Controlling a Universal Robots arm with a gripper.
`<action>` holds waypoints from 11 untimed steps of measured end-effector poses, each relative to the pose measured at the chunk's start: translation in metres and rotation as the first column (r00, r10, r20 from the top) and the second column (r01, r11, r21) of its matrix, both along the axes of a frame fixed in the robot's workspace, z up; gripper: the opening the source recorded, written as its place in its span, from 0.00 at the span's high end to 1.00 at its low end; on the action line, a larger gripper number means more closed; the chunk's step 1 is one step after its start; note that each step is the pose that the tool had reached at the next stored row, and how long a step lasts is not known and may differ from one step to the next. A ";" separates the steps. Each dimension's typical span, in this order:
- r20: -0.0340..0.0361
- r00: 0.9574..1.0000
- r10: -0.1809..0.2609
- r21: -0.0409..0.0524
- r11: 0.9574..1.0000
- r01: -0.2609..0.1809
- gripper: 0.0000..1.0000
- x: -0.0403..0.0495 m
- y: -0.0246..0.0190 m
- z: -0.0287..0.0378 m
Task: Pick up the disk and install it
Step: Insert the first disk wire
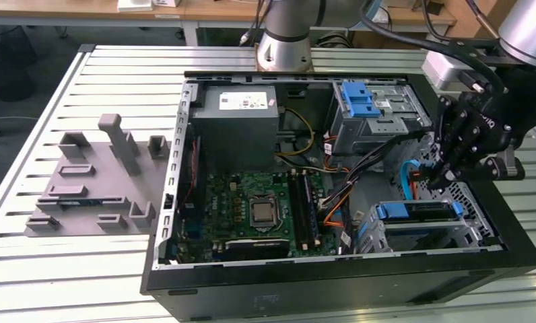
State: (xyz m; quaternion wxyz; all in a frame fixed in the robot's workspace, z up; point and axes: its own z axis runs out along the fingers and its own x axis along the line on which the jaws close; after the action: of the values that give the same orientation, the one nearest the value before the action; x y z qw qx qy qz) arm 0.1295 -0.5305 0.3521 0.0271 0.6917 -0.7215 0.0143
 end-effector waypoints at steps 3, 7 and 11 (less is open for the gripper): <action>-0.003 1.000 0.000 0.000 1.000 0.000 0.84 0.0010 -0.0028 -0.0010; -0.013 1.000 -0.001 0.000 1.000 0.001 0.84 0.0023 -0.0048 -0.0032; -0.015 1.000 -0.001 0.000 1.000 0.001 0.84 0.0025 -0.0091 -0.0066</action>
State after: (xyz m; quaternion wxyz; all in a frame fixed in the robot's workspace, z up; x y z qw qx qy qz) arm 0.1320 -0.5395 0.3455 0.0323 0.6916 -0.7215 0.0090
